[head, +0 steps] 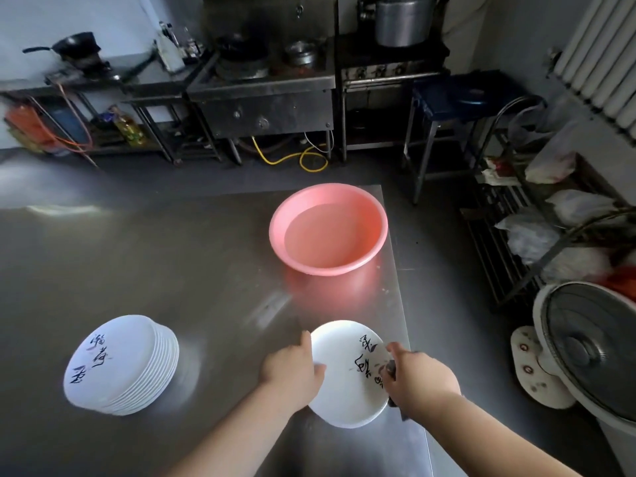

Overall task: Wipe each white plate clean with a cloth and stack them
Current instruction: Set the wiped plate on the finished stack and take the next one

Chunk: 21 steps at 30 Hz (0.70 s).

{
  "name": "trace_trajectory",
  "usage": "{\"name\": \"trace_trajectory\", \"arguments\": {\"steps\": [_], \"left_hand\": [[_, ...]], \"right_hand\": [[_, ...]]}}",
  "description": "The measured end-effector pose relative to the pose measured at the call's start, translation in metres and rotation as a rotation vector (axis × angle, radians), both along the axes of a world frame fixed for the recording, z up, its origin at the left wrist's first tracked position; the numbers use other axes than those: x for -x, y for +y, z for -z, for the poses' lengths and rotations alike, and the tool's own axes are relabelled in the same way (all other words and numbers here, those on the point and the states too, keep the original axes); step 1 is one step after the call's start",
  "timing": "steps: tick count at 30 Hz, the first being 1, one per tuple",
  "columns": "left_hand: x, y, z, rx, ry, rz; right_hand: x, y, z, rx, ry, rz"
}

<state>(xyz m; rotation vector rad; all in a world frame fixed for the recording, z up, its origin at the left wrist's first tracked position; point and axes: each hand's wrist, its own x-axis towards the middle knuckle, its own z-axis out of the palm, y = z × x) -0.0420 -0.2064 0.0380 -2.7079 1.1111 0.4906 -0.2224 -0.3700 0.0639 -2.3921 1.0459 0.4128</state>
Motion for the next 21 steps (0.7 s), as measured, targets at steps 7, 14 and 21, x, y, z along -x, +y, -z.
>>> {"name": "trace_trajectory", "arguments": {"steps": [7,14,21], "left_hand": [[-0.009,0.008,0.003,0.056,0.06,0.028],[-0.061,0.045,-0.03,0.189,0.094,0.025],[-0.173,0.161,-0.051,0.268,0.023,-0.13]], "right_hand": [[-0.01,-0.003,-0.016,0.221,0.033,-0.088],[-0.052,0.028,-0.035,0.238,-0.051,-0.098],[-0.151,0.103,-0.036,0.174,-0.271,-0.164]]}}
